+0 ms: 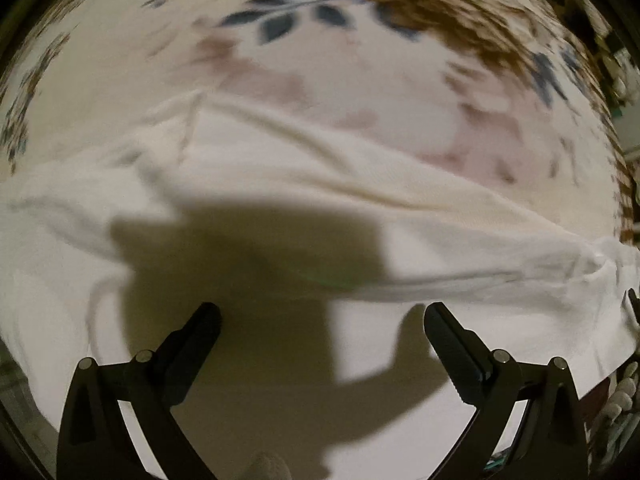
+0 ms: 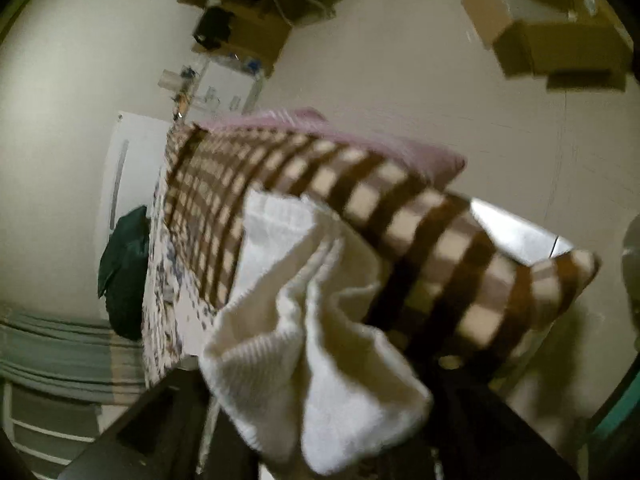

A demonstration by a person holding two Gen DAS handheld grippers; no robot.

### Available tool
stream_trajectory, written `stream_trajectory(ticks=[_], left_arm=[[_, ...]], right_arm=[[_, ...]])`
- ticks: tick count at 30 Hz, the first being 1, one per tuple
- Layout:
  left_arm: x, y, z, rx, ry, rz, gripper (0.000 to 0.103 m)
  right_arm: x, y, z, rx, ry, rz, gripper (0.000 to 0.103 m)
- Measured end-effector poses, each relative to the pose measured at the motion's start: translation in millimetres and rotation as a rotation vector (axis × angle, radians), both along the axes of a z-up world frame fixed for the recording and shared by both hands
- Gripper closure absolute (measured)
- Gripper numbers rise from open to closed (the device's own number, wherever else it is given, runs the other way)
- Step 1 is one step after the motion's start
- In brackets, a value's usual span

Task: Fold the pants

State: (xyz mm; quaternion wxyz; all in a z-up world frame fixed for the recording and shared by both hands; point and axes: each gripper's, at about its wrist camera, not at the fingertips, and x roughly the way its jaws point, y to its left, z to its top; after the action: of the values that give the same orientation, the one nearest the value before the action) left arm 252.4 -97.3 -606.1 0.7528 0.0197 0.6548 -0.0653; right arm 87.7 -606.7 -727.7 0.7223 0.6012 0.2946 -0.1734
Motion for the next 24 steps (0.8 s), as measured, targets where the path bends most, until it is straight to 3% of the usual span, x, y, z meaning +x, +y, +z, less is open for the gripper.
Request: stream_trajectory(ticks=[1,3,4,7,14,19,24], left_arm=[[-2,9,0,-0.002,-0.005,0.011,0.0],[-7,20,1,0.01,-0.007,0.02,0.0],[-11,27,0,0.014,-0.012,0.025,0.0],[-20,47,8,0.002,-0.016,0.049,0.0],[-39,99,40,-0.064,-0.048,0.102,0.0],[-52,144,64,-0.089,-0.082,0.119,0.0],[-76,155,88,-0.101,-0.088,0.172,0.0]], right_arm=[[7,2,-6,0.039,-0.018,0.021,0.062],[11,8,-5,-0.003,-0.007,0.038,0.071],[12,9,-3,-0.019,0.008,0.036,0.097],[11,15,12,-0.056,0.022,0.012,0.098],[24,63,105,-0.213,-0.015,0.087,0.098],[47,140,166,-0.331,-0.034,0.198,0.098],[83,251,185,-0.393,-0.043,0.354,0.098]])
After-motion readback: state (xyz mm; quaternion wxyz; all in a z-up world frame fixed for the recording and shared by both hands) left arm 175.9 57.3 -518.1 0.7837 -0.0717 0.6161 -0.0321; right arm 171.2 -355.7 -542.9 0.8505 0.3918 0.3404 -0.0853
